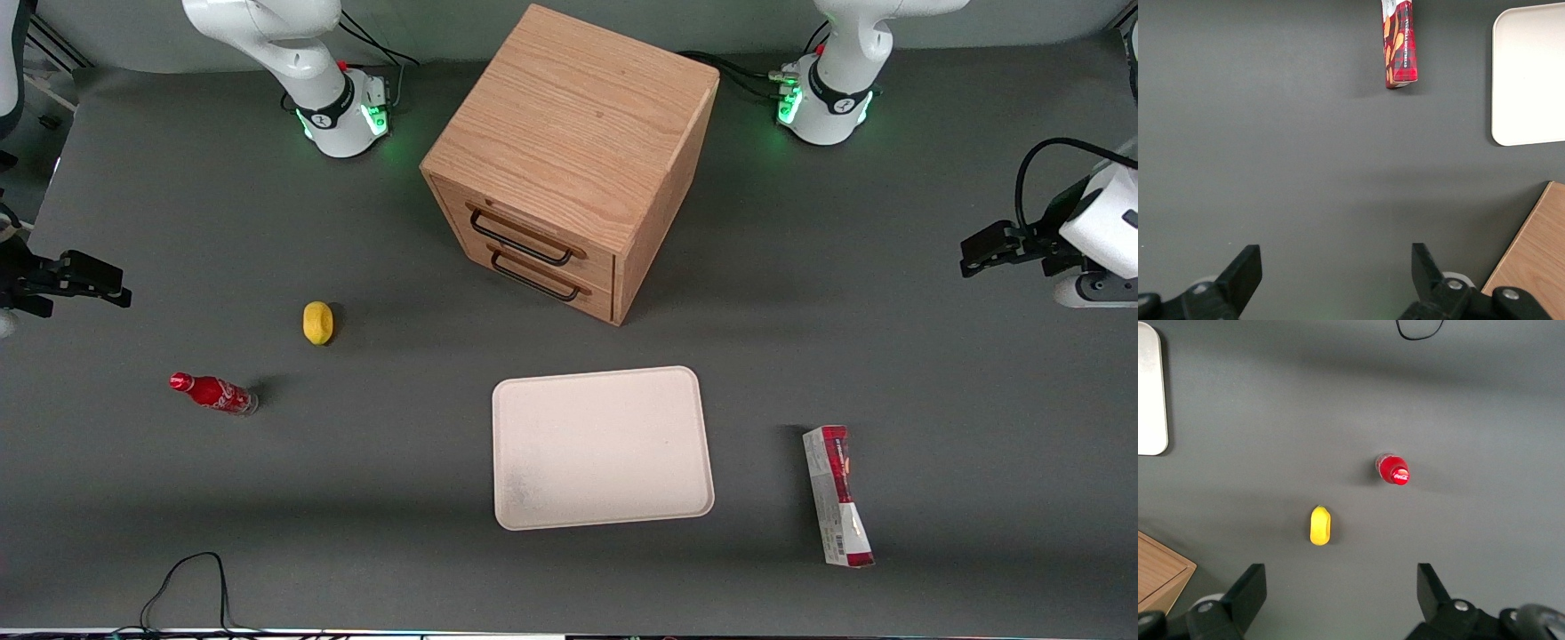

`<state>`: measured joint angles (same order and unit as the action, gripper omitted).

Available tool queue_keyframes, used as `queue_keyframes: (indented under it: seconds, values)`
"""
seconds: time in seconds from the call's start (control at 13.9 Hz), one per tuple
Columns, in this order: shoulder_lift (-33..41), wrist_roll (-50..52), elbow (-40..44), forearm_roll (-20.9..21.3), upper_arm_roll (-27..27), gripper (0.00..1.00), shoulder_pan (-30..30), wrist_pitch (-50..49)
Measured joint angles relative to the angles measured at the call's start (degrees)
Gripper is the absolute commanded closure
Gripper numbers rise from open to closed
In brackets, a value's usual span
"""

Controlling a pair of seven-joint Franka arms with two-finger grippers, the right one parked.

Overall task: Place red cookie box on tray
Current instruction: 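Move the open left gripper over the red plaid cookie box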

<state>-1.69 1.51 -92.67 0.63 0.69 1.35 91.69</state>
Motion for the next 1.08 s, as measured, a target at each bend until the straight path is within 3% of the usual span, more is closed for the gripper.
queue_keyframes:
  seconds: [0.79, 1.08]
  values:
    - [-0.44, -0.05, 0.11, -0.2, 0.37, 0.0, 0.08, -0.93]
    - [-4.57, 1.53, 4.24, -1.13, 0.84, 0.0, 1.96, -0.38]
